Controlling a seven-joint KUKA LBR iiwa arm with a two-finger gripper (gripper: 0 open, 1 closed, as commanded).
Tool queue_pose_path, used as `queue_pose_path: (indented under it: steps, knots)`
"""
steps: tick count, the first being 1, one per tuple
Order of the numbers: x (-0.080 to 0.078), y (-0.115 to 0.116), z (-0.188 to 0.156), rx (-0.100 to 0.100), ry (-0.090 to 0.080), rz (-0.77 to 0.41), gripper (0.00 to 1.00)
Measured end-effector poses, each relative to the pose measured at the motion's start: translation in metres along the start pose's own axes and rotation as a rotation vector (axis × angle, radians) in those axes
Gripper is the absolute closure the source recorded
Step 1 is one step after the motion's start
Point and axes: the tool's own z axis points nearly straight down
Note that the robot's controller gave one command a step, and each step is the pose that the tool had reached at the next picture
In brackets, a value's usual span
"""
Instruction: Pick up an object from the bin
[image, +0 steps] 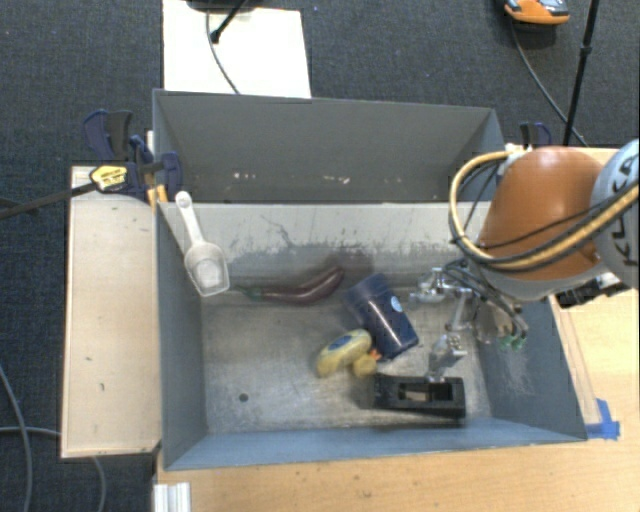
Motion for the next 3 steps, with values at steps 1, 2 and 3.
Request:
queue_pose_path:
  steps: [1,2,3]
  knots:
    - [0.000,0.000,0.000,0.000,0.000,0.000,0.00]
    - [-0.010,0.018,0.039,0.000,-0.004,-0.045,0.00]
    - [-0.016,0.012,0.105,-0.005,-0.009,-0.019,1.00]
